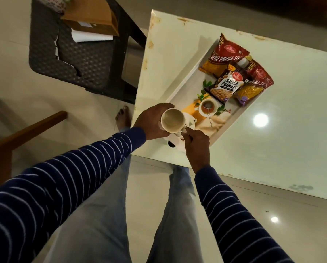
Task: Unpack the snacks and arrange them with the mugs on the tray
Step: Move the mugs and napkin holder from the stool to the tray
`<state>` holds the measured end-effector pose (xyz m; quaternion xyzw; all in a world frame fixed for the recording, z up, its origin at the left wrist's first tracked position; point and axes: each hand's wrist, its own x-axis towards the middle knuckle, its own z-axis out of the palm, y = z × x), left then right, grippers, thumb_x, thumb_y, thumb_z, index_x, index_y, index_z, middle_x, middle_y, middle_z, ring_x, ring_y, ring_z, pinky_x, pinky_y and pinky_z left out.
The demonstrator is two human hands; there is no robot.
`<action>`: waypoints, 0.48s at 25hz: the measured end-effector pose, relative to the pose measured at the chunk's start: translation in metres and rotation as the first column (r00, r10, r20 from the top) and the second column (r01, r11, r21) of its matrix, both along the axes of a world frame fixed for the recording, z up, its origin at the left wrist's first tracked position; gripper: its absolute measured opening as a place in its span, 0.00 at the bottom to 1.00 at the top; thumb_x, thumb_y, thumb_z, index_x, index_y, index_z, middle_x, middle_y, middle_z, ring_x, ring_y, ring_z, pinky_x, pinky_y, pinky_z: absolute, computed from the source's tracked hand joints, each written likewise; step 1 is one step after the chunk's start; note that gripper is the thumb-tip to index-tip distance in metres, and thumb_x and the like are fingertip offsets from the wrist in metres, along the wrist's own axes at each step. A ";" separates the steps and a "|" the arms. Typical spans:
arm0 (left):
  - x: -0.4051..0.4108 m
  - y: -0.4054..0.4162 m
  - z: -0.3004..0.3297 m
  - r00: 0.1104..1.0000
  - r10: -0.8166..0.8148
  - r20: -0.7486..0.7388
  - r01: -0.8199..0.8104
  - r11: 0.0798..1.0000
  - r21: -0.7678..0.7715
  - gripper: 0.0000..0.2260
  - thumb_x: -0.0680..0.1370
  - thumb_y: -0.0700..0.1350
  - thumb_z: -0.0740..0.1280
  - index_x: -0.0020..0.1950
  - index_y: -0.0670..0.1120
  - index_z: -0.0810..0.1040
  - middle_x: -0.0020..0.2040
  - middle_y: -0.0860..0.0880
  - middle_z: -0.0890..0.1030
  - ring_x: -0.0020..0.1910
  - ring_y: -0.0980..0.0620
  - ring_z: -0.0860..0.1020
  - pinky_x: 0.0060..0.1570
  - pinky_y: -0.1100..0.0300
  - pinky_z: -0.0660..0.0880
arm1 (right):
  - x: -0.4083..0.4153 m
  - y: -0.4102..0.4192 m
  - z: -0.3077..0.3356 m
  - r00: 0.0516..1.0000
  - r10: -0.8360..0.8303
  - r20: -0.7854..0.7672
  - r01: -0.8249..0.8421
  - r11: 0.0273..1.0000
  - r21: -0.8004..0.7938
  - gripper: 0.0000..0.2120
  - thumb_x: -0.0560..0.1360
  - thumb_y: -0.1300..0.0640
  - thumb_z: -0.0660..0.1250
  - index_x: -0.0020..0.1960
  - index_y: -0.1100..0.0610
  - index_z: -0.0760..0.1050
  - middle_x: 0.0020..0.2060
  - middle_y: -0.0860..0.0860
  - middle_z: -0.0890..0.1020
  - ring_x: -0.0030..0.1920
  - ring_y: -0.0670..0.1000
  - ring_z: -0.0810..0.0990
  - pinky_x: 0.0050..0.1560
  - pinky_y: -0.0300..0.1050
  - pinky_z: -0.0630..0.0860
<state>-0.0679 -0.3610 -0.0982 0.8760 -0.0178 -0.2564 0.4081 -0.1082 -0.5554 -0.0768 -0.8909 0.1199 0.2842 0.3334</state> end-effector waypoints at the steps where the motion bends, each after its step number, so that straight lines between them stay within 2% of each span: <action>1: 0.001 0.002 0.000 1.000 -0.005 0.011 0.005 1.000 0.009 0.40 0.61 0.56 0.81 0.69 0.54 0.68 0.65 0.53 0.76 0.61 0.51 0.77 0.58 0.53 0.78 | 0.000 0.002 -0.001 1.000 -0.006 -0.004 0.006 1.000 0.001 0.11 0.81 0.56 0.64 0.57 0.56 0.82 0.43 0.56 0.83 0.41 0.52 0.77 0.43 0.44 0.71; 3: 0.003 0.006 0.000 1.000 -0.027 0.015 0.027 0.999 0.035 0.40 0.61 0.57 0.81 0.69 0.55 0.68 0.65 0.54 0.76 0.60 0.51 0.77 0.56 0.53 0.78 | 0.001 0.006 -0.003 1.000 -0.008 -0.010 0.008 1.000 -0.010 0.11 0.81 0.55 0.64 0.59 0.55 0.82 0.44 0.55 0.84 0.42 0.53 0.79 0.45 0.45 0.74; 8: 0.006 0.013 -0.002 0.995 -0.093 0.029 0.092 0.994 0.054 0.41 0.59 0.58 0.80 0.68 0.54 0.67 0.64 0.53 0.76 0.60 0.50 0.76 0.55 0.48 0.78 | 0.004 0.010 0.000 0.999 0.041 -0.024 -0.041 0.999 -0.005 0.13 0.80 0.52 0.66 0.62 0.54 0.81 0.44 0.55 0.85 0.43 0.54 0.81 0.45 0.42 0.72; 10: 0.010 0.017 -0.002 0.990 -0.135 0.025 0.133 0.989 0.068 0.44 0.58 0.60 0.80 0.70 0.53 0.65 0.66 0.52 0.75 0.61 0.49 0.75 0.57 0.46 0.77 | 0.007 0.010 0.012 1.000 0.011 -0.025 -0.012 1.000 -0.009 0.17 0.77 0.46 0.69 0.64 0.50 0.80 0.47 0.51 0.86 0.43 0.50 0.82 0.45 0.41 0.74; 12: 0.012 0.028 0.001 0.977 -0.212 0.022 0.208 0.972 0.105 0.51 0.56 0.65 0.78 0.74 0.54 0.61 0.69 0.52 0.71 0.64 0.49 0.73 0.60 0.49 0.75 | 0.010 0.008 0.029 0.999 -0.004 0.035 0.008 0.991 -0.134 0.23 0.74 0.34 0.67 0.63 0.45 0.78 0.45 0.43 0.85 0.43 0.47 0.83 0.42 0.41 0.75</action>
